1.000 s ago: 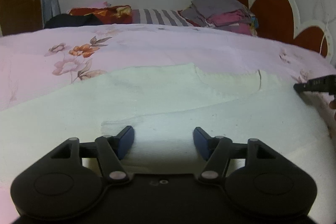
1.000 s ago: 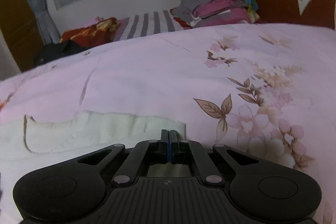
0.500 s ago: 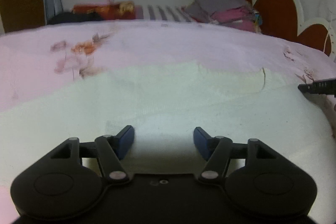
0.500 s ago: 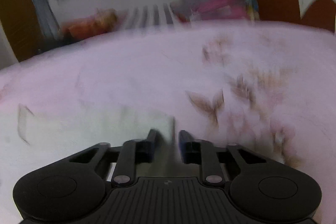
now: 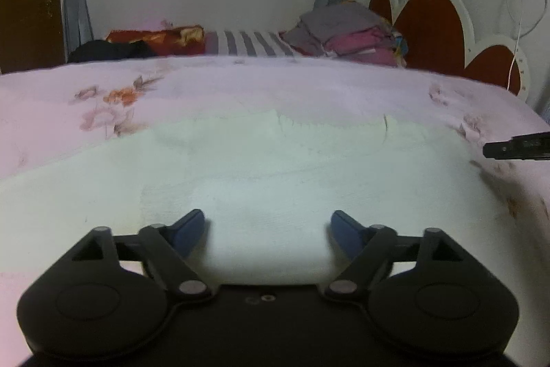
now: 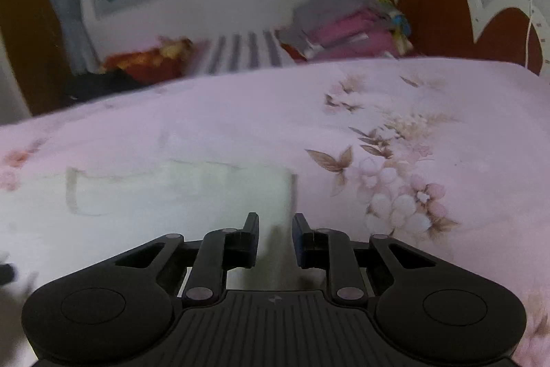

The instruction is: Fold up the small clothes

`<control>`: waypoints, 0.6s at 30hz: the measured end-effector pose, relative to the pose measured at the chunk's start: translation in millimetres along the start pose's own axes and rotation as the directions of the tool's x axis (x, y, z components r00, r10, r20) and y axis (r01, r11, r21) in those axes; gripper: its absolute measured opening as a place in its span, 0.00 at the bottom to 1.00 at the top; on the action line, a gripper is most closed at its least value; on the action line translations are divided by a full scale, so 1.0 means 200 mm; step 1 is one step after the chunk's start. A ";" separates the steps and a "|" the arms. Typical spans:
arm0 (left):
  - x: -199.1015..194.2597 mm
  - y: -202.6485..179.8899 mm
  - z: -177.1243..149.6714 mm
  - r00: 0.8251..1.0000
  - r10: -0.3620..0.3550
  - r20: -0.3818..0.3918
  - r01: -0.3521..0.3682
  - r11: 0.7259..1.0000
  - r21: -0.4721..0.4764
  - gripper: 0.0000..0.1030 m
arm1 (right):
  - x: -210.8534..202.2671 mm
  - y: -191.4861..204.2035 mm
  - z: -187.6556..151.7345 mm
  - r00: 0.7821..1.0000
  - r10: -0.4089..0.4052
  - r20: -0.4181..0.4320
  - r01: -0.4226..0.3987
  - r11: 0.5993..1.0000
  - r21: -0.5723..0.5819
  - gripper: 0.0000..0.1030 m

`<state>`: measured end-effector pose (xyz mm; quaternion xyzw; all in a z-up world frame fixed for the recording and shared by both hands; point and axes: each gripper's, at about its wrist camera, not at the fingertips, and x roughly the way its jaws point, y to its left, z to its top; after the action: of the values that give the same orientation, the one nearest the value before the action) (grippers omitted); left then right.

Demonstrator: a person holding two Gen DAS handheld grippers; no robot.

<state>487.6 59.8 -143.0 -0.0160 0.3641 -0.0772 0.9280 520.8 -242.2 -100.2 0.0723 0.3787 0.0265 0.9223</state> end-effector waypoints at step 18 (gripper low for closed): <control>-0.57 0.96 -0.35 0.959 0.281 0.020 -0.247 0.875 -0.417 0.70 | -0.25 0.13 -0.28 0.998 0.010 -0.067 -0.003 0.996 0.091 0.22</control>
<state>384.1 268.2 -134.0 -0.1638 0.3333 0.1292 0.9195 446.4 -214.8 -99.8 0.1147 0.4100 0.0146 0.9047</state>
